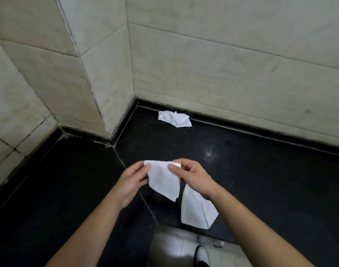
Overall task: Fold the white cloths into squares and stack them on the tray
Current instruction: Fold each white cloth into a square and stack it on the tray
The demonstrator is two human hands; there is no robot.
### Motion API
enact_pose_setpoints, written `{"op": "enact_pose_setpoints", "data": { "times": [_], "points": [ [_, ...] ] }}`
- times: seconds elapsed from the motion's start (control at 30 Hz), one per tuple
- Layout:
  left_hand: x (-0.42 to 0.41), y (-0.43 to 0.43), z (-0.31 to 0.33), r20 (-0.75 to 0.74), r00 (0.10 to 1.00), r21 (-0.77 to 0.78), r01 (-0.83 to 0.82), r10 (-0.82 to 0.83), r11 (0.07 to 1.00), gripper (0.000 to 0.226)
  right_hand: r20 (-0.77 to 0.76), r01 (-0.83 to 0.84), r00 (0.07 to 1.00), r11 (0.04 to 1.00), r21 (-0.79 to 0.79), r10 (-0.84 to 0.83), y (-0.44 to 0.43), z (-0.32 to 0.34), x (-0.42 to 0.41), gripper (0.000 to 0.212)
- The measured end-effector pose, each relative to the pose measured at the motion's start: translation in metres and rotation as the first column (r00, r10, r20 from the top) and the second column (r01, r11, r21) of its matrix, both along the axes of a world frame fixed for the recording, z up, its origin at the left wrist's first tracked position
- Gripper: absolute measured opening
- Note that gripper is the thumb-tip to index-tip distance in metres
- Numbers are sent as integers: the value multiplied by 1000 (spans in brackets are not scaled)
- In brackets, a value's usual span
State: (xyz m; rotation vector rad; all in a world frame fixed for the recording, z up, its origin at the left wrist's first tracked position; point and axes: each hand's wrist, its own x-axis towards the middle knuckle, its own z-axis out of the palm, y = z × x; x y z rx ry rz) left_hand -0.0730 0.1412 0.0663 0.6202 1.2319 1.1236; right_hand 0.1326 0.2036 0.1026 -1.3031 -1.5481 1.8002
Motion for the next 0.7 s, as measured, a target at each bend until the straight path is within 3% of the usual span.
{"op": "enact_pose_setpoints", "data": {
  "times": [0.1,0.2,0.37,0.7],
  "points": [
    [35,27,11,-7,997,59,74,-74,995,31,-2,145,989,989,34,-145,3,7,45,20],
    [80,43,30,-53,981,113,193,-188,975,15,0,279,960,957,83,-280,-3,12,100,17],
    [162,55,60,-256,914,177,365,-315,914,11,-14,419,905,888,188,-424,-25,27,192,16],
    [394,22,99,-289,796,103,579,-532,809,11,-170,659,749,744,104,-640,-109,48,411,22]
  ]
}}
